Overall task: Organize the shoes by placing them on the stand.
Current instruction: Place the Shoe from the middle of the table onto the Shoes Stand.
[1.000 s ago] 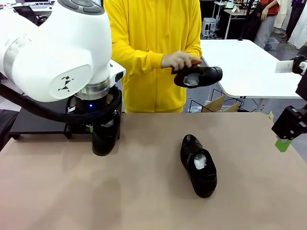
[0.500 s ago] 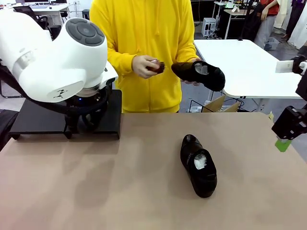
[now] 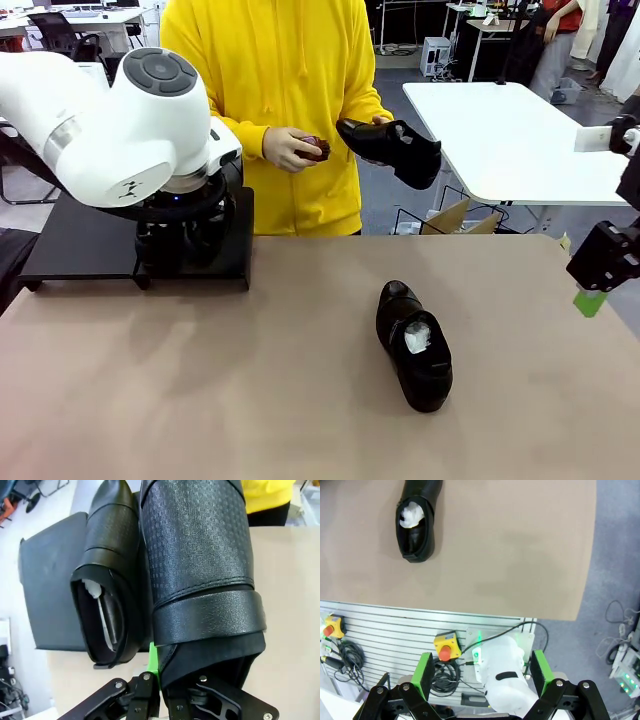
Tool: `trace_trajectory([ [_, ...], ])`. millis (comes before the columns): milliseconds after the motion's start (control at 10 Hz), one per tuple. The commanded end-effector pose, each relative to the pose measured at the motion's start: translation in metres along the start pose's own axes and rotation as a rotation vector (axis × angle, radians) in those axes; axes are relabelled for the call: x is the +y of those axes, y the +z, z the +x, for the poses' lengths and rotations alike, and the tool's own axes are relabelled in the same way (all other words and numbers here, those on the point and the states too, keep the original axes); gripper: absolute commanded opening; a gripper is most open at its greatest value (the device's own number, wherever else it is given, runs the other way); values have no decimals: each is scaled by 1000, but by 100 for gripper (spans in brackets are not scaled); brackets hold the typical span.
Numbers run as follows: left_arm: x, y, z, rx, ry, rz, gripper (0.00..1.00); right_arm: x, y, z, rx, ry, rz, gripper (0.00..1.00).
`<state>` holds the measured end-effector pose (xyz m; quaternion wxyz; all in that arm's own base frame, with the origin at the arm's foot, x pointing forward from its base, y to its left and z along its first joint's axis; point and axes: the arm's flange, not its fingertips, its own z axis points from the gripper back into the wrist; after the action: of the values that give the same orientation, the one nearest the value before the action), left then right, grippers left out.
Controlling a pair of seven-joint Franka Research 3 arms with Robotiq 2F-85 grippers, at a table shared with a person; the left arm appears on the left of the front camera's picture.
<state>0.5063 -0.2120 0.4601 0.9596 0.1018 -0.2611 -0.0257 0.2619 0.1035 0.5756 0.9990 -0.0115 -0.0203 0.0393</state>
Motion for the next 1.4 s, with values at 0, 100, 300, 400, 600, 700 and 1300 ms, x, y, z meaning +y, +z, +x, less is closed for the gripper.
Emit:
trace_trajectory([
  [0,0,-11,8,-17,63,-25,0,0,1,3,-11,3,12,100],
  [100,1,-21,10,-14,85,-43,0,0,1,3,-11,3,12,100],
  [300,-1,-38,14,-17,109,-58,0,0,1,3,-11,3,12,100],
  [400,-1,-42,16,-28,125,-61,0,0,1,3,-11,3,12,100],
  [600,-1,-48,20,-23,128,-57,0,0,1,3,-11,3,12,100],
  [700,-2,-52,21,-20,127,-48,0,0,1,3,-11,3,12,100],
  [1300,-2,-51,22,-28,131,21,100,0,1,3,-11,3,12,100],
])
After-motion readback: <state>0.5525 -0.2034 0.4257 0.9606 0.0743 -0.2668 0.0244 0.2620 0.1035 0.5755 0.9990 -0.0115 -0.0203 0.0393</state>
